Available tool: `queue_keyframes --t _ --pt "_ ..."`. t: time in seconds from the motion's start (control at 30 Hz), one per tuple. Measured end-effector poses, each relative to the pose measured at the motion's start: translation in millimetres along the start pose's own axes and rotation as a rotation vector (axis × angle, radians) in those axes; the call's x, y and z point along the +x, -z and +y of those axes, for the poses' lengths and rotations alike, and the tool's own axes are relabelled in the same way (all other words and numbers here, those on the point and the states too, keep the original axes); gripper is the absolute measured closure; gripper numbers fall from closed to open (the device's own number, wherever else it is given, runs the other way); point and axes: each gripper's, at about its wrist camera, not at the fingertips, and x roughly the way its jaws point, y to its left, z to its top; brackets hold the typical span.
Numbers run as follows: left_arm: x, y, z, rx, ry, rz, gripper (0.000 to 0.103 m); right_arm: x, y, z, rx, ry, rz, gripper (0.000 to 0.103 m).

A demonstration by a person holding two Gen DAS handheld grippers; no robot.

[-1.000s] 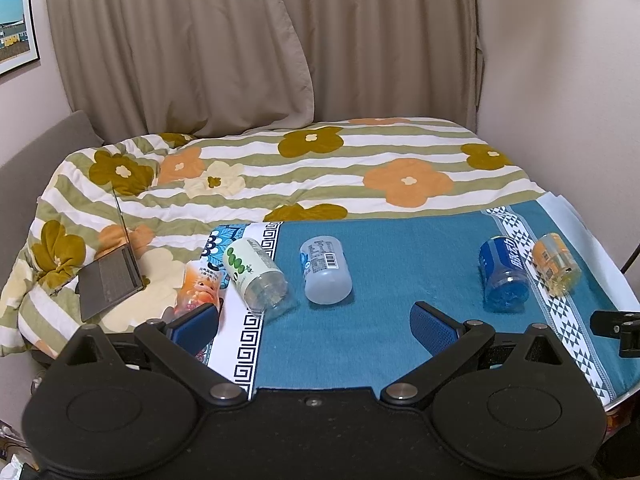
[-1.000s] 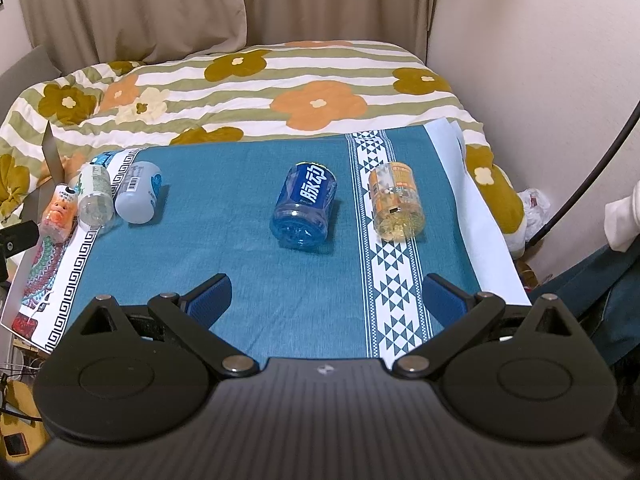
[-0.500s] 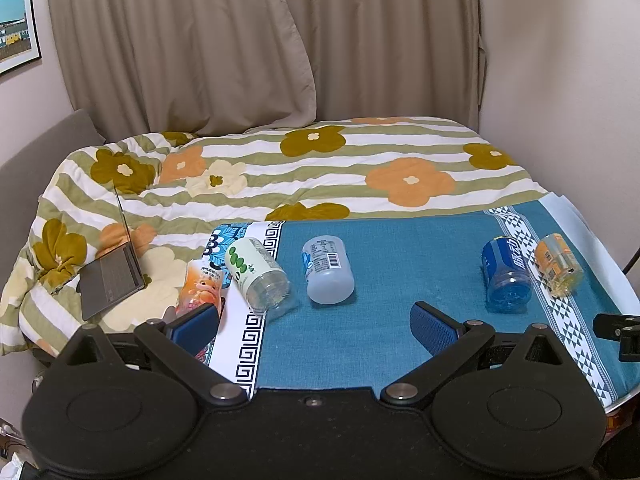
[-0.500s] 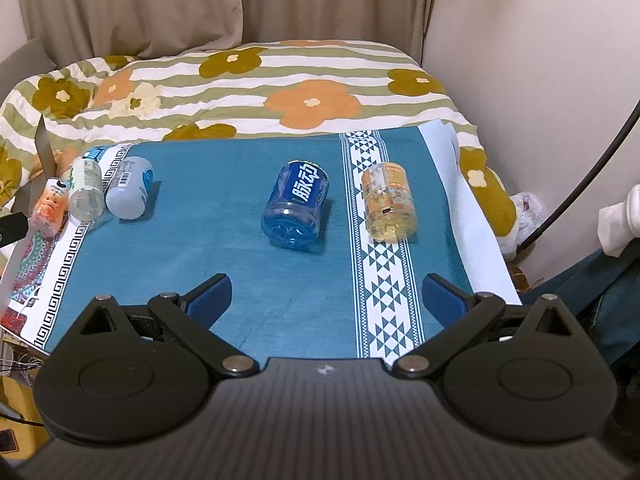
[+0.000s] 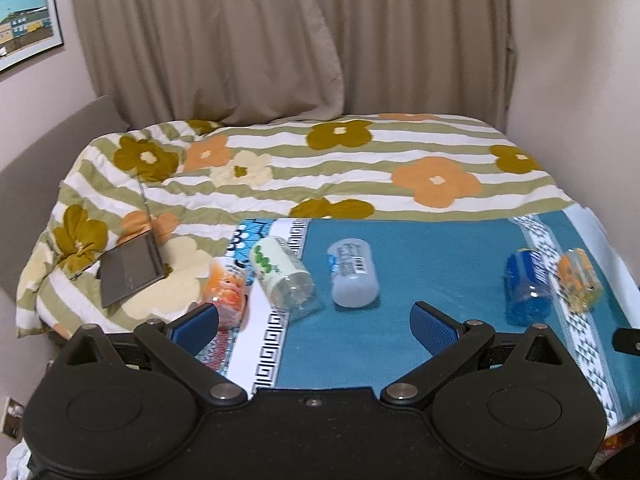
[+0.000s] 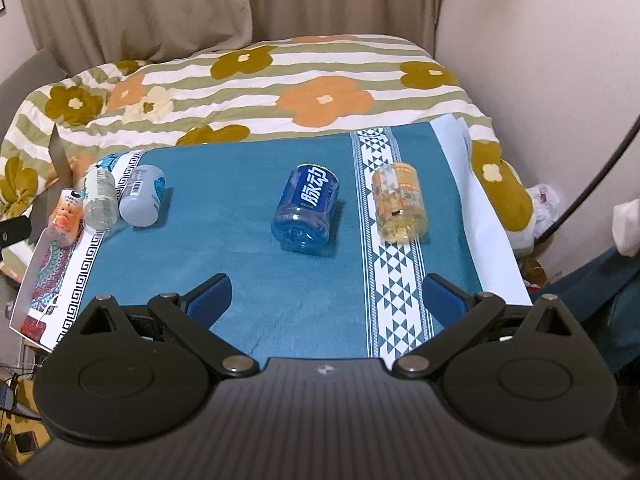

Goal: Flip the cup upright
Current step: 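Move the right tool toward the lying orange-labelled plastic cup and close on it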

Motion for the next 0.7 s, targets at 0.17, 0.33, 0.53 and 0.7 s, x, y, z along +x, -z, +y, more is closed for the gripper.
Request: queue_keyframes --t 0.17,0.33,0.53,0.7 --pt "19 -8 16 -0.013 -0.06 0.029 0.0 17 -8 1 -0.015 -0.061 0.015 0.0" --pt "50 -15 42 -0.019 -0.082 0.074 0.0 34 -13 16 -0.001 -0.049 0.026 0.0" --pt "101 -25 75 0.007 -0.062 0.145 0.001 55 -17 39 0.059 -0.007 0.055 0.0" --pt "148 -32 96 0.039 -0.026 0.207 0.008 77 -19 60 0.112 0.044 0.091 0.0"
